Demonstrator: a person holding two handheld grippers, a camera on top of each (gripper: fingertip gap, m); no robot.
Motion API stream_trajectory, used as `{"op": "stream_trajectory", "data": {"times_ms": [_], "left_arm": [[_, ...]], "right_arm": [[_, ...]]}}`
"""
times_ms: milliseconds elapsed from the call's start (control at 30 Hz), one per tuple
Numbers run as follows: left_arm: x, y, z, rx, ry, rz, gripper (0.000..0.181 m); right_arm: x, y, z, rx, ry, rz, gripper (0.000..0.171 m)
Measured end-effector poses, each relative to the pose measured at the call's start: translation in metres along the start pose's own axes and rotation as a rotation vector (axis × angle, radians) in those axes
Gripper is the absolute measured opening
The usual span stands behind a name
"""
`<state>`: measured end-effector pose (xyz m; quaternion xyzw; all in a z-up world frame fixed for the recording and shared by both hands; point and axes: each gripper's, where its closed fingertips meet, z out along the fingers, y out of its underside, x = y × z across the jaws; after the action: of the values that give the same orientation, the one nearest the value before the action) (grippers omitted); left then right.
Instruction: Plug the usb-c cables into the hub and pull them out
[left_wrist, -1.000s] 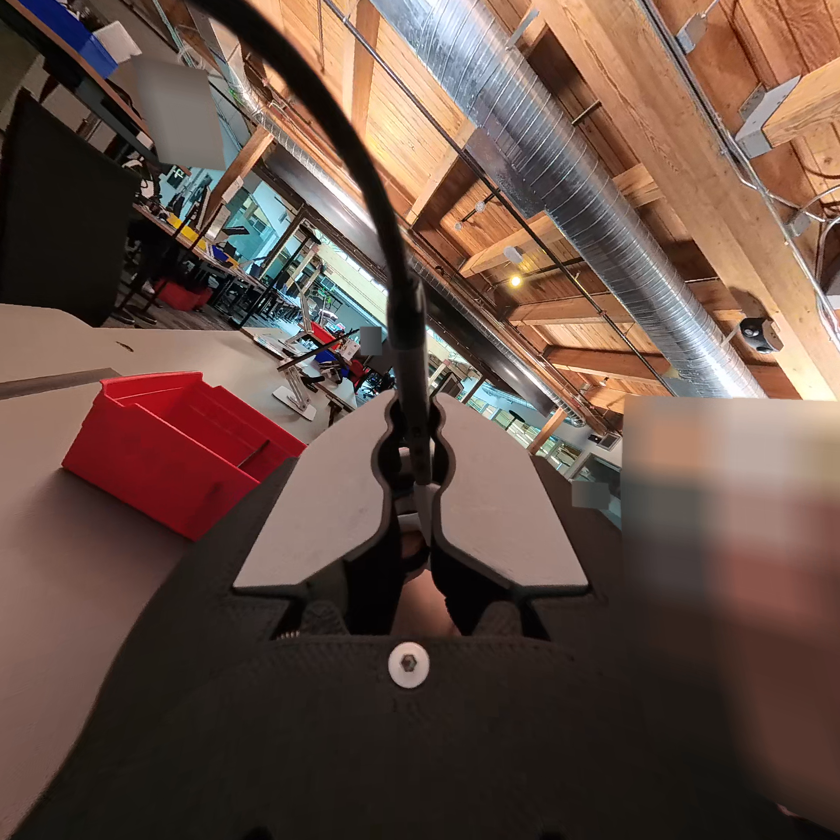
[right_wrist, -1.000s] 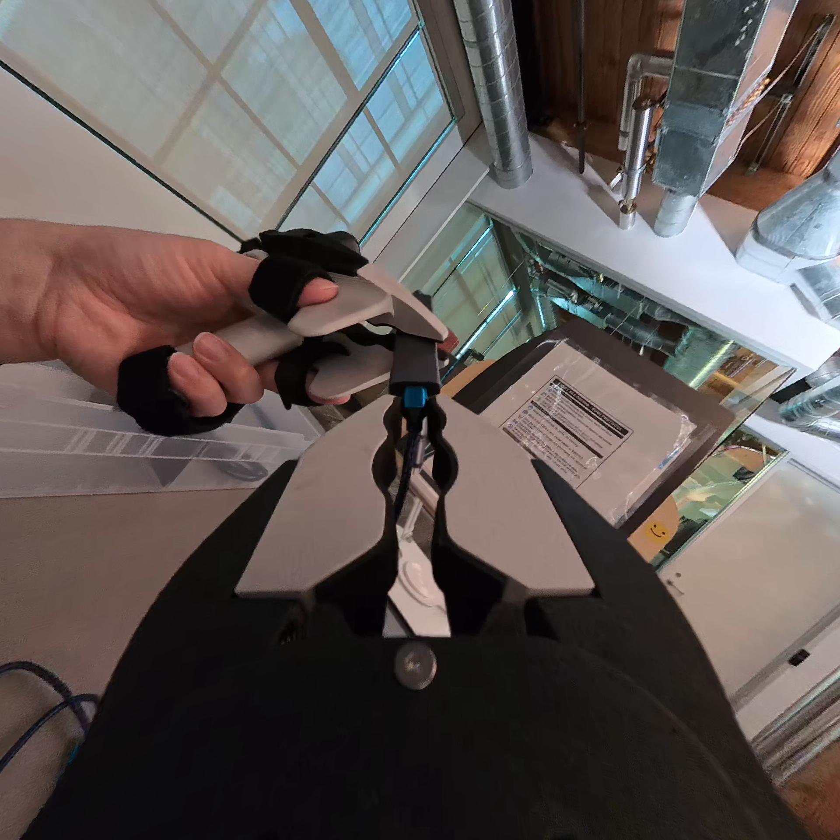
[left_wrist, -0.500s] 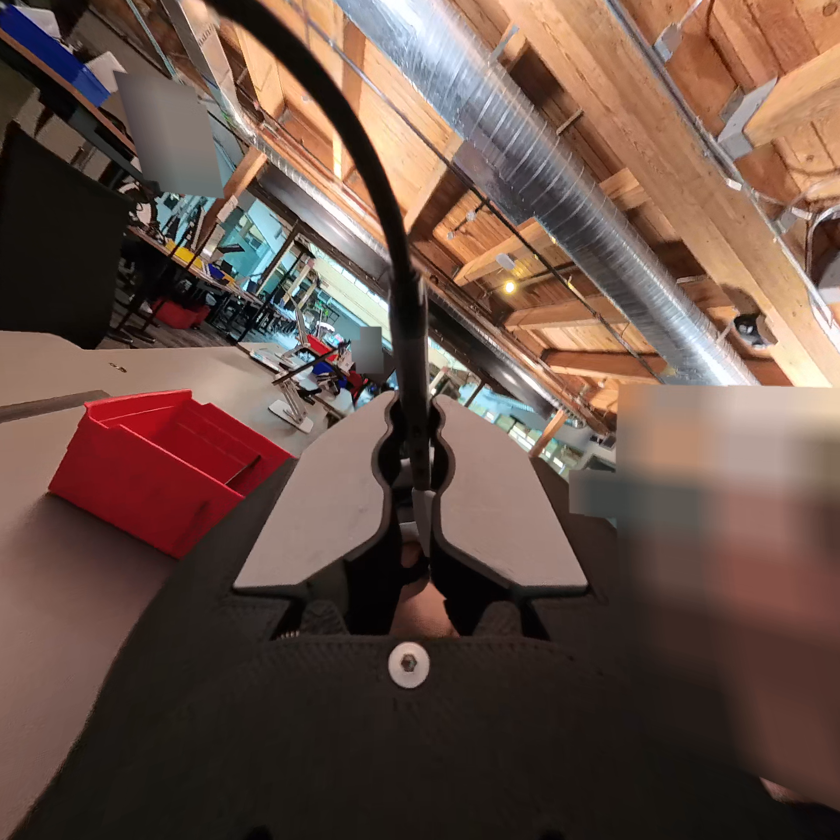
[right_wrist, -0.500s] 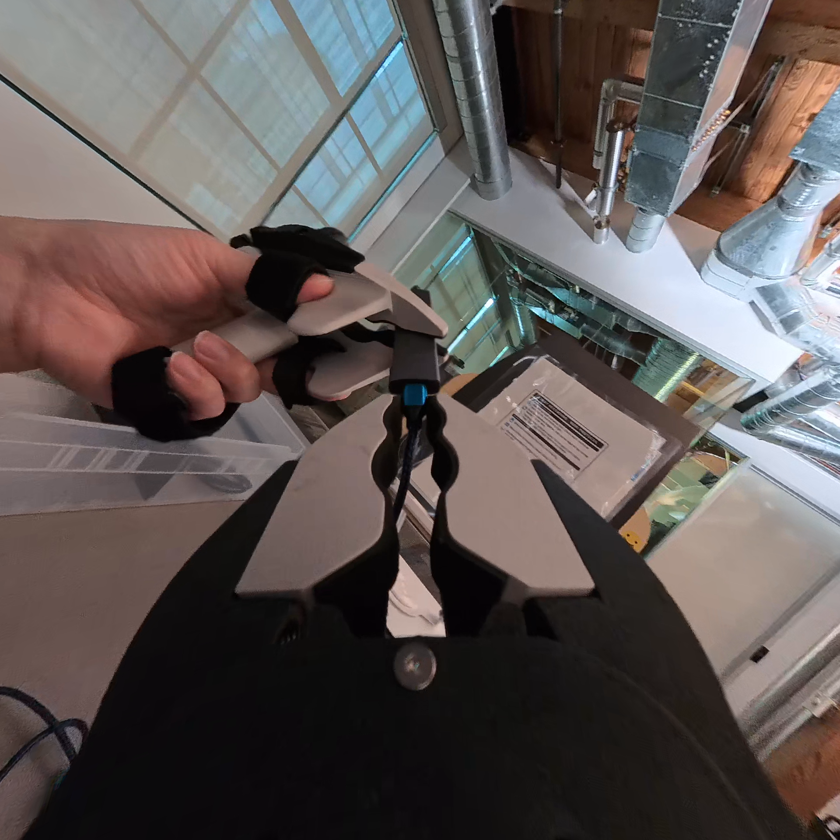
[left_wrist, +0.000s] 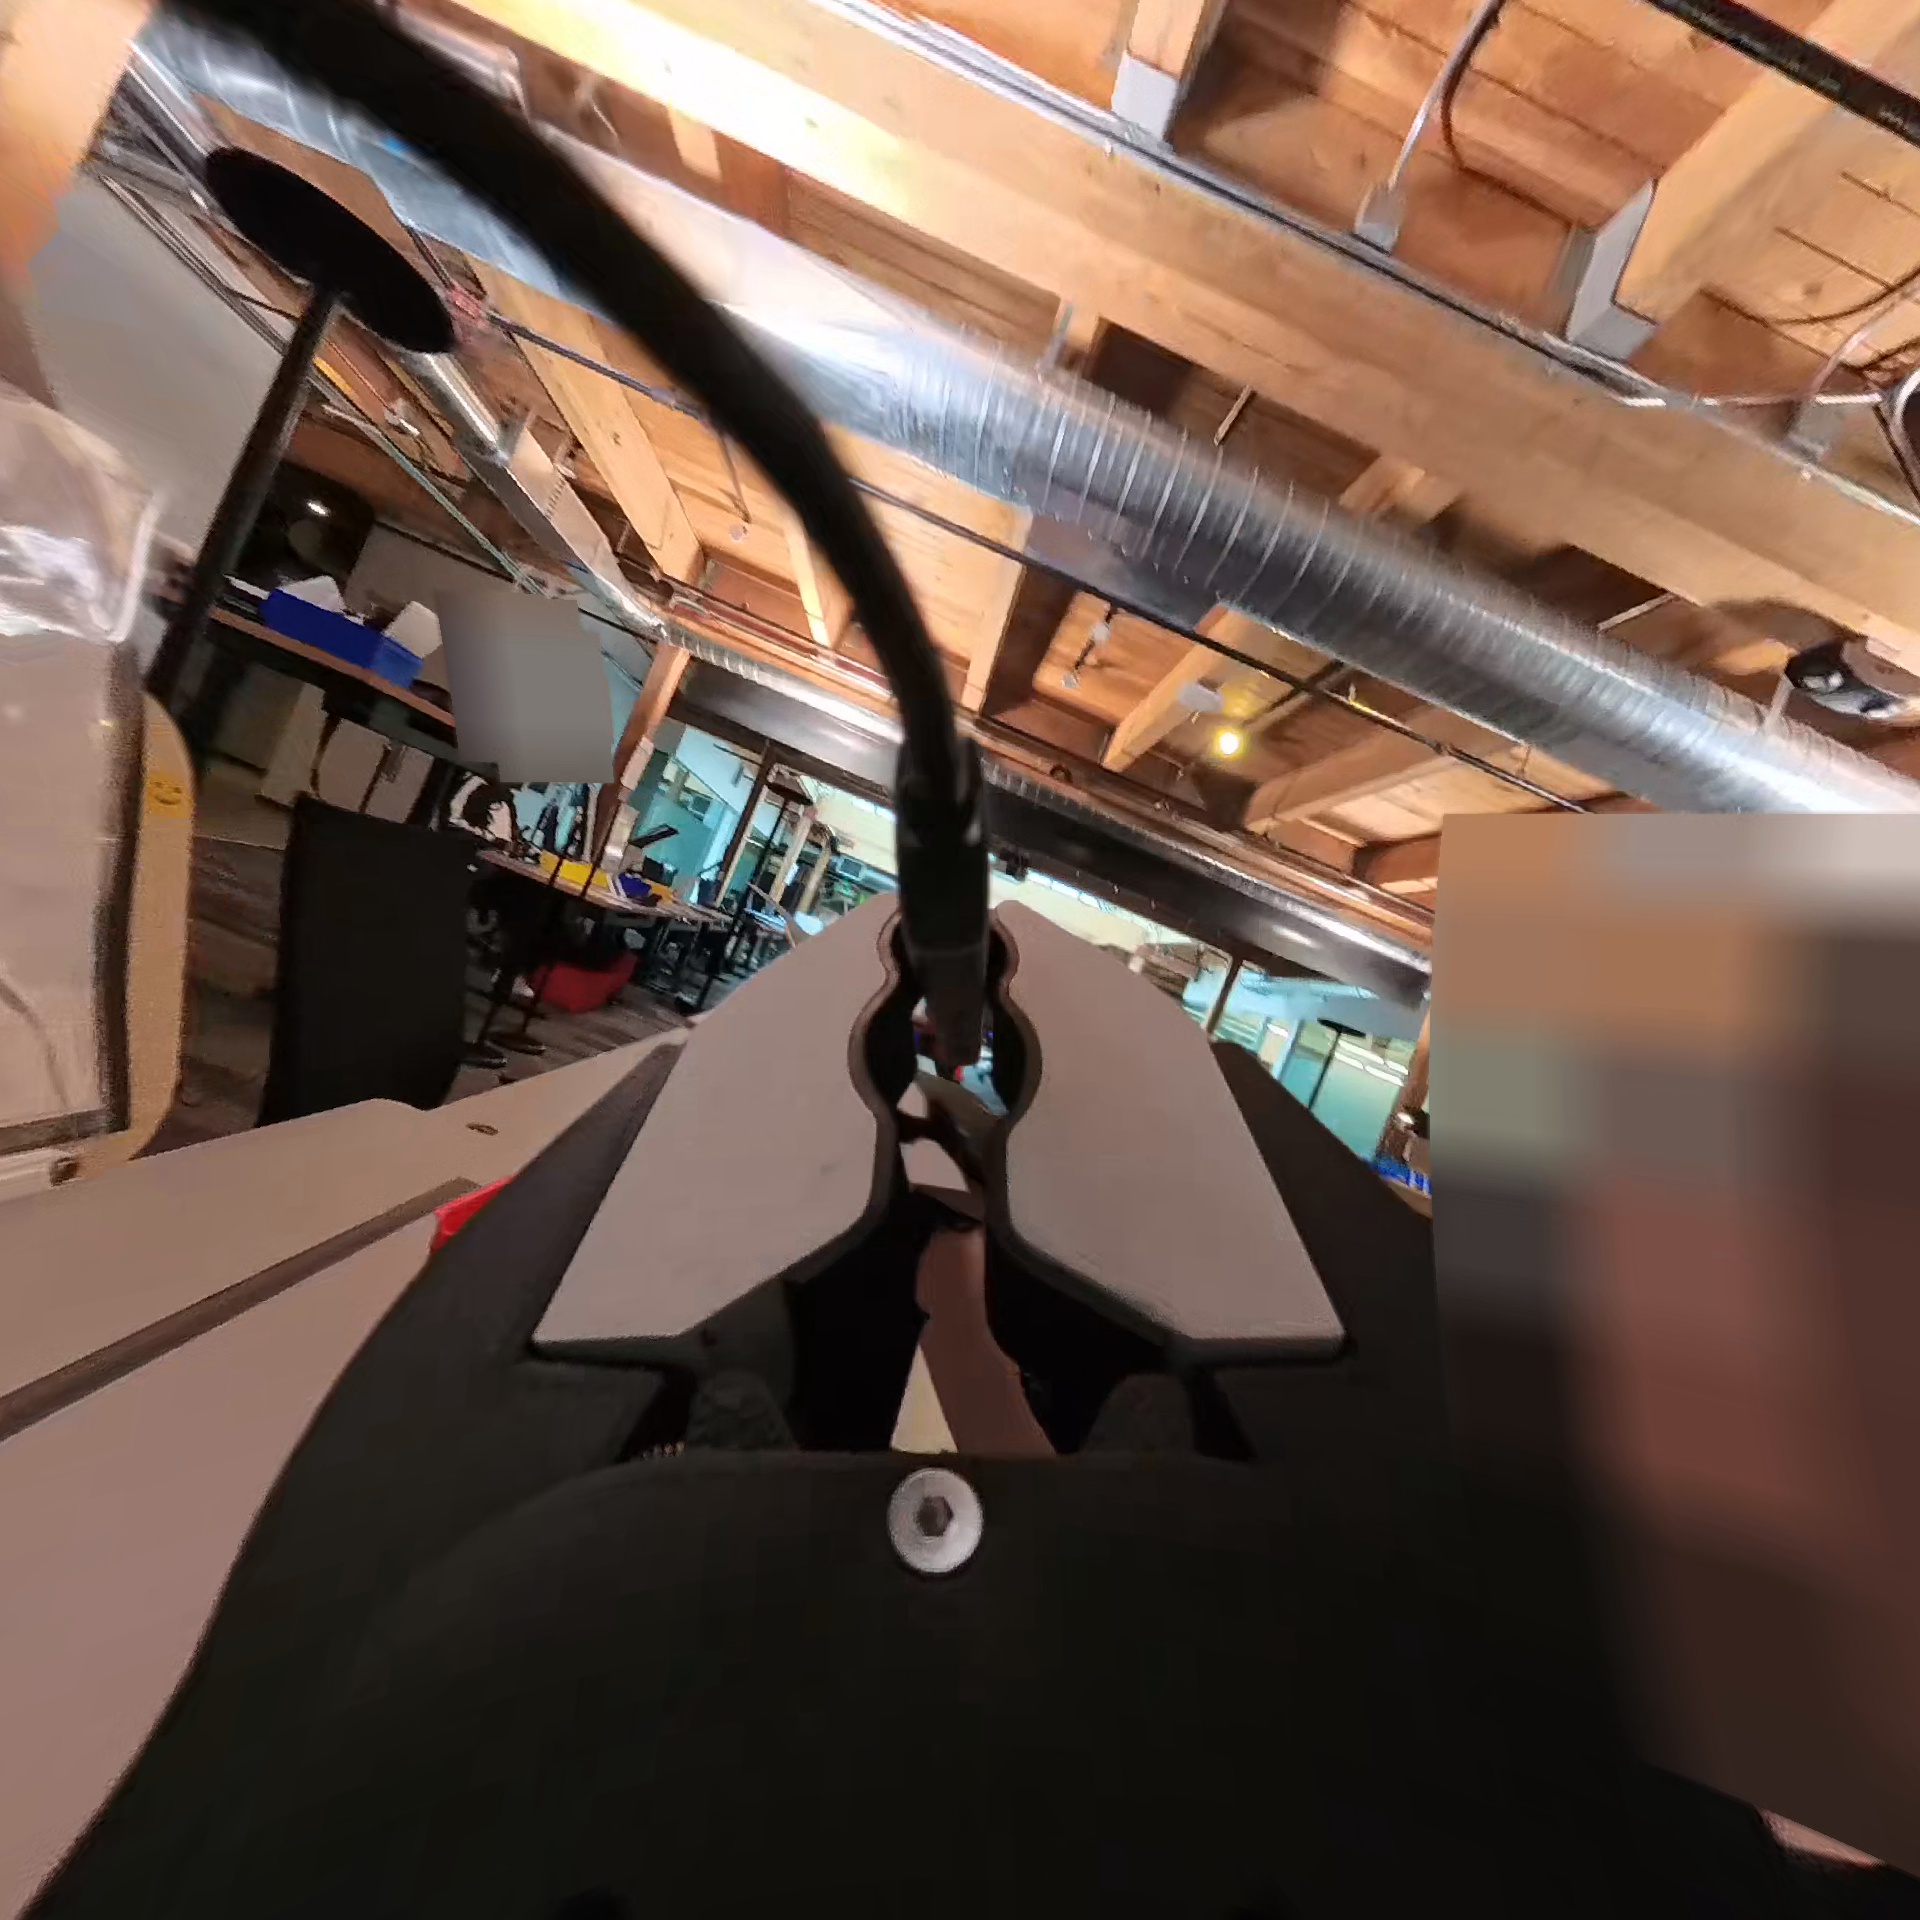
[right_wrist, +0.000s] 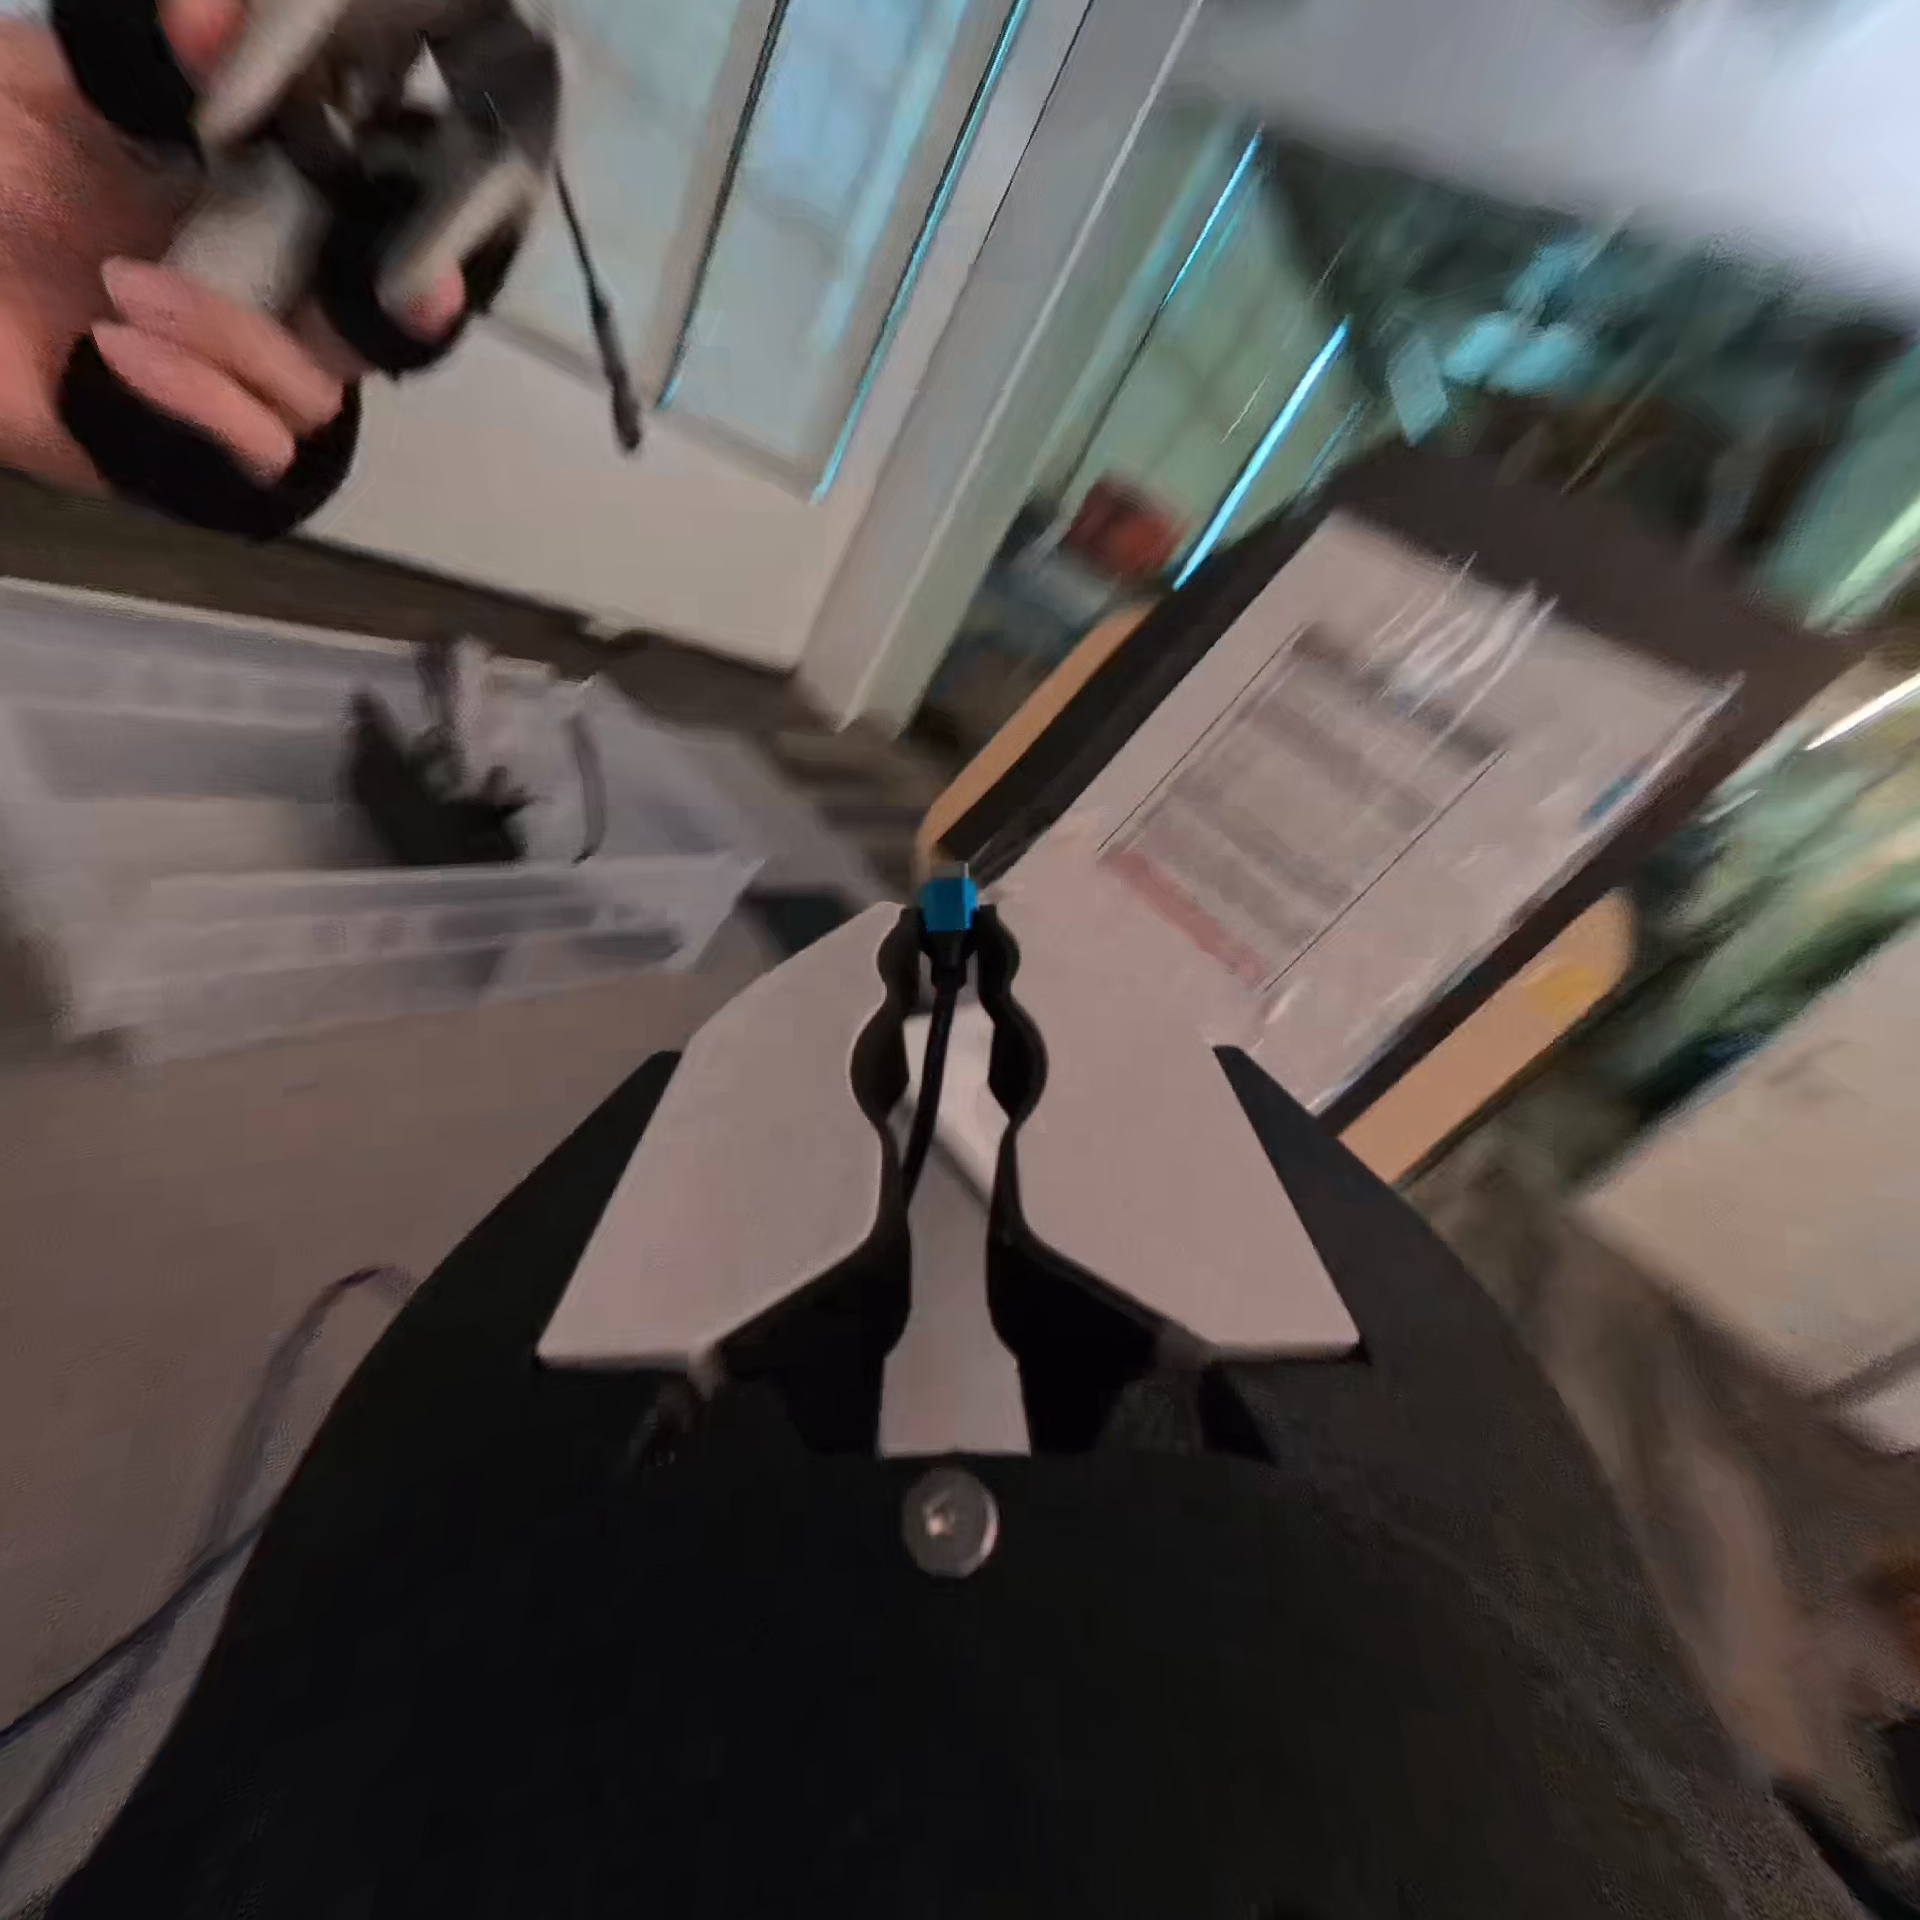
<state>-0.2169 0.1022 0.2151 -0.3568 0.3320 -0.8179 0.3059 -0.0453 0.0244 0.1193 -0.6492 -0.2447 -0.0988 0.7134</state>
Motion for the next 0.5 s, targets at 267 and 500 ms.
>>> {"op": "stream_trajectory", "data": {"times_ms": [267, 500], "left_arm": [[0.004, 0.031, 0.021, -0.116, 0.105, -0.121, 0.008], [-0.007, 0.049, 0.03, -0.183, 0.062, -0.098, 0.008]], "right_arm": [[-0.089, 0.132, -0.014, -0.651, -0.632, 0.084, 0.011], [-0.107, 0.17, 0.011, -0.788, -0.531, -0.046, 0.057]]}}
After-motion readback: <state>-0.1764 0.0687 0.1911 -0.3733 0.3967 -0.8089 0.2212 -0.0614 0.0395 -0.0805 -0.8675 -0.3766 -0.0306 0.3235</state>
